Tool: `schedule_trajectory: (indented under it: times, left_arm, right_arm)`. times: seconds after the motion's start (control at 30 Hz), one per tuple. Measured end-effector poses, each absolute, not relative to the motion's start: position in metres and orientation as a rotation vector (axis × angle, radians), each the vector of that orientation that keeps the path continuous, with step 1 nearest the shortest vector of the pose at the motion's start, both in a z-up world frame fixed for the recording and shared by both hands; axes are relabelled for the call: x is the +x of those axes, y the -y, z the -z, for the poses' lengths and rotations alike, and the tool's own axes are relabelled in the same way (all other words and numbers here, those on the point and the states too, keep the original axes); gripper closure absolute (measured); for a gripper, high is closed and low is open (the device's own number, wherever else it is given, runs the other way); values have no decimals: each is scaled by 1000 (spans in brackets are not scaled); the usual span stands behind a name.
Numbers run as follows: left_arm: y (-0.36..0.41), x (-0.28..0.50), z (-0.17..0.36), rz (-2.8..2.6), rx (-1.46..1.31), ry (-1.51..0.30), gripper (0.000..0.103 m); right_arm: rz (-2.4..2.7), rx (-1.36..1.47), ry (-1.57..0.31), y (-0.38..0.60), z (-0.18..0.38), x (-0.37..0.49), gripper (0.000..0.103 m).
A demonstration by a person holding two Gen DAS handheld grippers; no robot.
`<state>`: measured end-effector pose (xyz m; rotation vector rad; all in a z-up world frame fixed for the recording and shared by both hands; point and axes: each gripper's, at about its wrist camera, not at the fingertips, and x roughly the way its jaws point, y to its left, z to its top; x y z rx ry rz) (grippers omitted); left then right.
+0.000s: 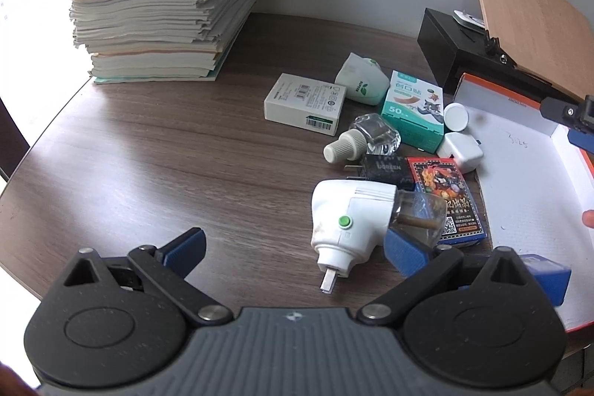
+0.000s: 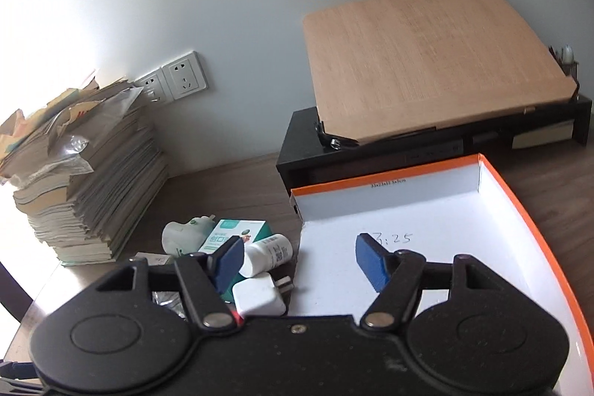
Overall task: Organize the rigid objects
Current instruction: 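Move the right gripper toward the blue tin box beside the tray, then close the right gripper on the blue tin while the left gripper grasps the white air freshener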
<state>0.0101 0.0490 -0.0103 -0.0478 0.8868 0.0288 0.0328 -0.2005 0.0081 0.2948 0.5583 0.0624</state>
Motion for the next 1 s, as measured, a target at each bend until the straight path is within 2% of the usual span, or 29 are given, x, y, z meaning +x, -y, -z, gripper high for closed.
schedule_trajectory:
  times: [0.37,0.6,0.77,1.0]
  left_arm:
    - [-33,19,23,58,-5,-908,0]
    - [-24,23,28,75,16,-919,0]
    - [-20,23,32,86,33,-926,0]
    - [-21,19,35,94,52,-924,0]
  right_arm:
    - [-181,14,-669,157,-1,-24,14]
    - [-109,77,-802,146,15,-56,14]
    - [-54,63,-829,150,20,-66,13]
    - [-5,271,-920,174,38,-62,11]
